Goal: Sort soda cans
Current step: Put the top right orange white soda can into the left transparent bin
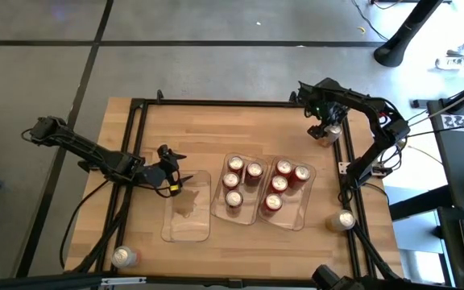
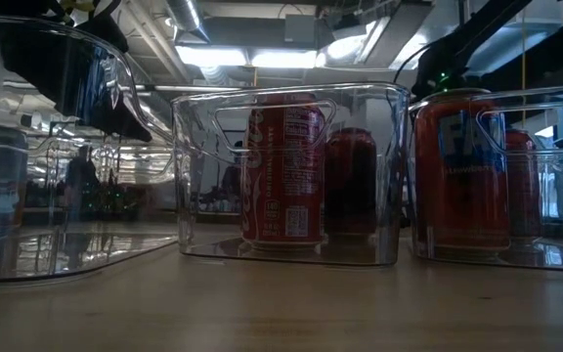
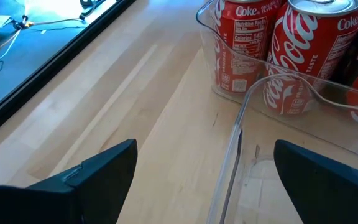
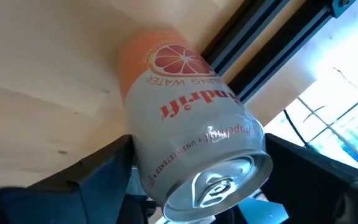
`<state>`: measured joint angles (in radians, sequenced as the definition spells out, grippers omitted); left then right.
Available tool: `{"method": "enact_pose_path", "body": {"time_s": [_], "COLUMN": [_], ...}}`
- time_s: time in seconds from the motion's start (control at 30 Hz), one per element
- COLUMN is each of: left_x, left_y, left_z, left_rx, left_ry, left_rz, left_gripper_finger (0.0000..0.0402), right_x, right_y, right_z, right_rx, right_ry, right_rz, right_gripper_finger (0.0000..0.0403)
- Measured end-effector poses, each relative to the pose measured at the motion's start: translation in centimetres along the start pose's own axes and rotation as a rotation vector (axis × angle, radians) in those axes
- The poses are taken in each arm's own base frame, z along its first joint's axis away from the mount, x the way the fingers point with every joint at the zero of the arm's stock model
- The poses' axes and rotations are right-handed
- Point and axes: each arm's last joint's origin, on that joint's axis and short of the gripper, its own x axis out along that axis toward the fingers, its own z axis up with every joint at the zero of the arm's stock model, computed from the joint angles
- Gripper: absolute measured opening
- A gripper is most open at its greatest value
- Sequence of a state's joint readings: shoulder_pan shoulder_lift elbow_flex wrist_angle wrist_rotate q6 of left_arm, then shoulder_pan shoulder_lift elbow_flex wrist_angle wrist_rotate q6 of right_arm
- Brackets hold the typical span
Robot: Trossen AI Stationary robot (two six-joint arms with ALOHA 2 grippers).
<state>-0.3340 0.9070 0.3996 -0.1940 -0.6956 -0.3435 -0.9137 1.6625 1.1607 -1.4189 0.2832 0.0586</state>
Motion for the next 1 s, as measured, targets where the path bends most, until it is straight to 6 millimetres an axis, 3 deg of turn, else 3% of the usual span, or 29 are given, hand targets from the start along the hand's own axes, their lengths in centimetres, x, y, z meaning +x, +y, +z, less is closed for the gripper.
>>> {"method": "enact_pose_path", "body": {"time_s": [0.73,1.0], "left_x": [0.00,0.00], "left_y": [0.00,0.02], "left_z": [-0.02,-0.05], "left_rx": [0.003,0.006], "left_ry": [0.001,0.004], "left_rz": [0.000,0.001], "left_gripper_finger": [0.0365,0.0365], "right_x": [1.06,1.07], "right_y": [0.98,1.01], "right_z": [-0.56,-0.57], "right_rx": [-0.054,-0.057], "right_ry": [0.079,0.081], "right_rz": [0.020,0.026], "right_gripper_finger": [0.0342,0.0289]}}
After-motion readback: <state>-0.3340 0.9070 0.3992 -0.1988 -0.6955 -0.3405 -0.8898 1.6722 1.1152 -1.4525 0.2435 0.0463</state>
